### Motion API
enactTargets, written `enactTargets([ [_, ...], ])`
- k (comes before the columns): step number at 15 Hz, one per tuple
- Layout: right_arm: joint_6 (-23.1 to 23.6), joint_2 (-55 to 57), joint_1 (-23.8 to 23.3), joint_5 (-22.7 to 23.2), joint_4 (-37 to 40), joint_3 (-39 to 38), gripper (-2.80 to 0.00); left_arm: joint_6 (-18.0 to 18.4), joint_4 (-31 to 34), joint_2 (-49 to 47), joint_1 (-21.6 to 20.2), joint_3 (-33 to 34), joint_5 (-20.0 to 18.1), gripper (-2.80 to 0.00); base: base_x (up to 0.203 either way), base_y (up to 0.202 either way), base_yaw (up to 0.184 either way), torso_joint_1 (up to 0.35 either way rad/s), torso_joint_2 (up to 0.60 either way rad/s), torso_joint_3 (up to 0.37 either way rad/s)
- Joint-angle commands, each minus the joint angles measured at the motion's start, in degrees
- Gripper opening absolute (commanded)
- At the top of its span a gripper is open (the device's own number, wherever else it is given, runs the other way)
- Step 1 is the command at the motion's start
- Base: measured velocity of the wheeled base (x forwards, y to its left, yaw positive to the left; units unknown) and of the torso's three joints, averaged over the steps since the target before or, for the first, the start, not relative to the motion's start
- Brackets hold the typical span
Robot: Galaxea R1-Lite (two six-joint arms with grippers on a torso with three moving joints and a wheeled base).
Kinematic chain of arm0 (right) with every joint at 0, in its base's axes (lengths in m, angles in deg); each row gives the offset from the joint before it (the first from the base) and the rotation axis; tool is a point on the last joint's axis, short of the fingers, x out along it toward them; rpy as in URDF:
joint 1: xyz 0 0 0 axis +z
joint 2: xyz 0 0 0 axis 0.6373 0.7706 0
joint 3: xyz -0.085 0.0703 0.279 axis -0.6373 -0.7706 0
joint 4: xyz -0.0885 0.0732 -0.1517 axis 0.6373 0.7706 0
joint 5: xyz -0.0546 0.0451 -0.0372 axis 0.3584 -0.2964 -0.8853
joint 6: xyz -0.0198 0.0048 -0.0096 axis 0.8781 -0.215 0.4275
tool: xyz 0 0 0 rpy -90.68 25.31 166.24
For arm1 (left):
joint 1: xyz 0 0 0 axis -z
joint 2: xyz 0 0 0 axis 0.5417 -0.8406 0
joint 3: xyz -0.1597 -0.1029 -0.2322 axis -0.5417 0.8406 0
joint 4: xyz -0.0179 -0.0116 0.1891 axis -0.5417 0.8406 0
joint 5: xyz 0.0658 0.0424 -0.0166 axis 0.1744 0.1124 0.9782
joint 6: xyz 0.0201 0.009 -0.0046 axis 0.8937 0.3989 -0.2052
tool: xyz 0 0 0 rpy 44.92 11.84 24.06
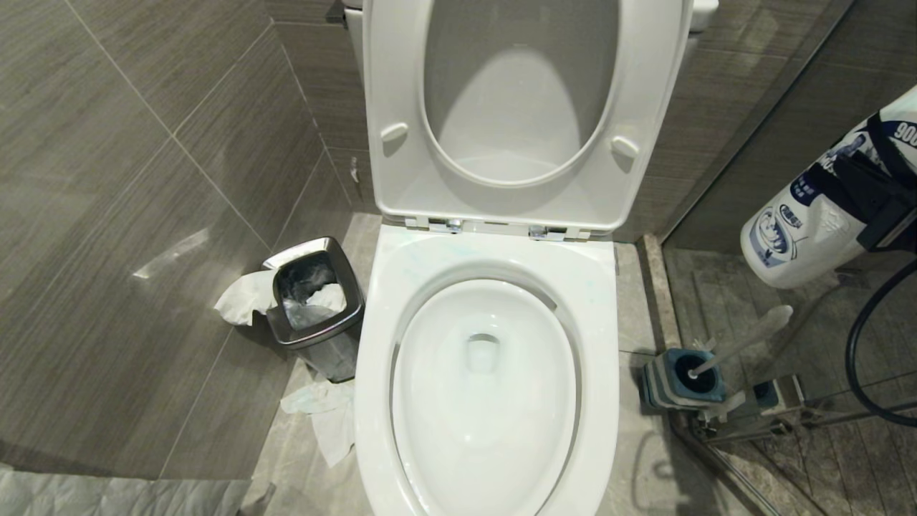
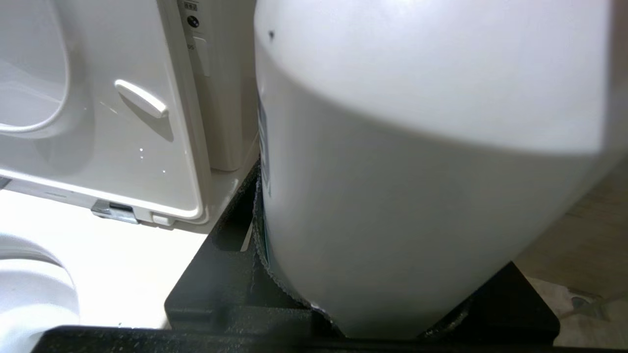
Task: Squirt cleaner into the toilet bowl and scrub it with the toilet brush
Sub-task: Pour in the cleaning agent
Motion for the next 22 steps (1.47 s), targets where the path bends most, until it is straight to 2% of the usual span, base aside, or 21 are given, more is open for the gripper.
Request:
enactTargets([
  [1,-0.1,-0.3,0.0,0.1,0.2,-0.1,-2.80,0.0,0.0,-0.1,0.0,0.0,0.0,-2.80,0.000,0.000,0.000,0.002,0.00,0.046],
  [6,0.5,-0.8,2.7,-0.5,4.5,-0.7,-2.80,-0.1,0.0,-0.1,0.0,0.0,0.0,-2.80,0.000,0.000,0.000,0.000,0.00,0.000],
  [9,4.9,-1.9,5.6,-3.3,8.8,-0.4,-2.80,0.1,0.0,-0.1,0.0,0.0,0.0,-2.80,0.000,0.000,0.000,0.000,0.00,0.000],
  [11,6.6,-1.7,11.0,-8.7,10.5,0.5,-2.80,0.1,0.0,-0.1,0.0,0.0,0.0,-2.80,0.000,0.000,0.000,0.000,0.00,0.000],
  [13,8.1,0.0,17.9,-17.7,11.8,4.0,-2.80,0.1,0.0,-0.1,0.0,0.0,0.0,-2.80,0.000,0.000,0.000,0.000,0.00,0.000],
  [14,8.5,2.0,20.2,-21.1,12.1,6.6,-2.80,0.2,0.0,-0.1,0.0,0.0,0.0,-2.80,0.000,0.000,0.000,0.000,0.00,0.000],
  [15,9.1,3.8,20.8,-22.4,12.2,8.2,-2.80,0.2,0.0,-0.1,0.0,0.0,0.0,-2.80,0.000,0.000,0.000,0.000,0.00,0.000],
  [17,11.6,6.0,22.1,-22.9,12.3,9.8,-2.80,0.2,0.0,-0.1,0.0,0.0,0.0,-2.80,0.000,0.000,0.000,0.000,0.00,0.000],
  [22,11.8,11.6,28.8,-23.0,12.3,15.3,-2.80,0.3,0.0,-0.1,0.0,0.0,0.0,-2.80,0.000,0.000,0.000,0.000,0.00,0.000],
])
